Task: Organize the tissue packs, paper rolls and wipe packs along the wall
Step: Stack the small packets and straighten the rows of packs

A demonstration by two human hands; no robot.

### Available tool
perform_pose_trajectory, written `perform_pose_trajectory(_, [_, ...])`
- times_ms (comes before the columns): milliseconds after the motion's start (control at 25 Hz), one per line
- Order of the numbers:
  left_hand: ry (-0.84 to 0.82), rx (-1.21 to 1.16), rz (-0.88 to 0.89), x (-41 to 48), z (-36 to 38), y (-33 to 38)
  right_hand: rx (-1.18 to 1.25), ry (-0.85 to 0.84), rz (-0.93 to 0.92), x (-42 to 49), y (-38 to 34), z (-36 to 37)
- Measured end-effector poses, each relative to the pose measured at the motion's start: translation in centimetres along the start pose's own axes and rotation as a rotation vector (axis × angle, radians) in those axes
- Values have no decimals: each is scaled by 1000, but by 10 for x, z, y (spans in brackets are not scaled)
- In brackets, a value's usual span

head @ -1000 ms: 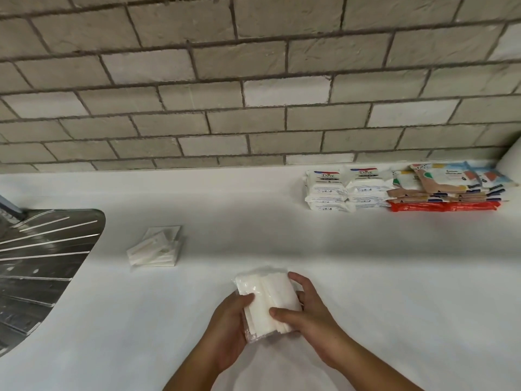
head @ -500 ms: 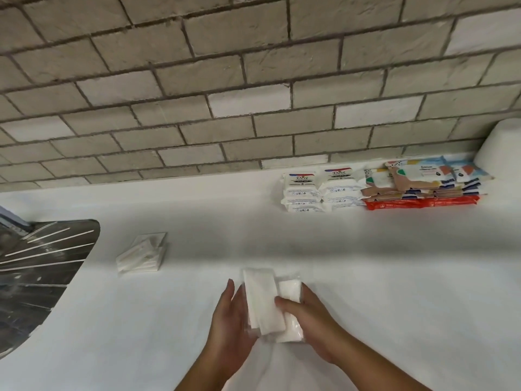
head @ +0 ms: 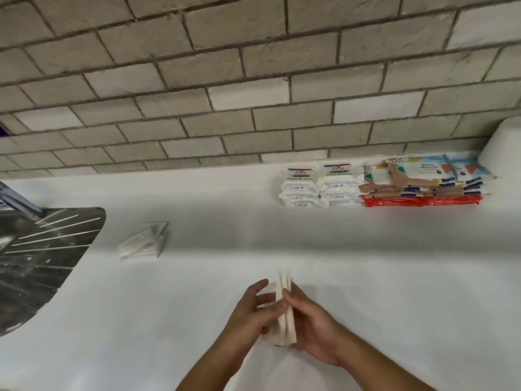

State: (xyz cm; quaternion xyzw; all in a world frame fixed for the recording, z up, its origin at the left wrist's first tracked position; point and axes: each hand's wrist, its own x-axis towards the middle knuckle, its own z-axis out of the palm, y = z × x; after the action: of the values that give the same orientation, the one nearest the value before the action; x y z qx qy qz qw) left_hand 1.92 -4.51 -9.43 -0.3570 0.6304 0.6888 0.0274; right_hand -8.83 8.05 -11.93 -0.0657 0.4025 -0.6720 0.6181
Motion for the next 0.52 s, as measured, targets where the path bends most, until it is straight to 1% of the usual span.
perform_pose_trajectory(120, [59,166,-2,-3,4,-2,15,43,32,4,8,7])
perform_pose_trajectory(200, [120,192,-6,-1,1,-2,-3,111,29,11,12,10])
perform_pose_trajectory(360, [211,105,-20,10,-28,-10,-103,223,-69,27,12,14])
perform_pose_trajectory(520, [304,-25,28,15,-62,-21,-295,432,-89,50,11,15])
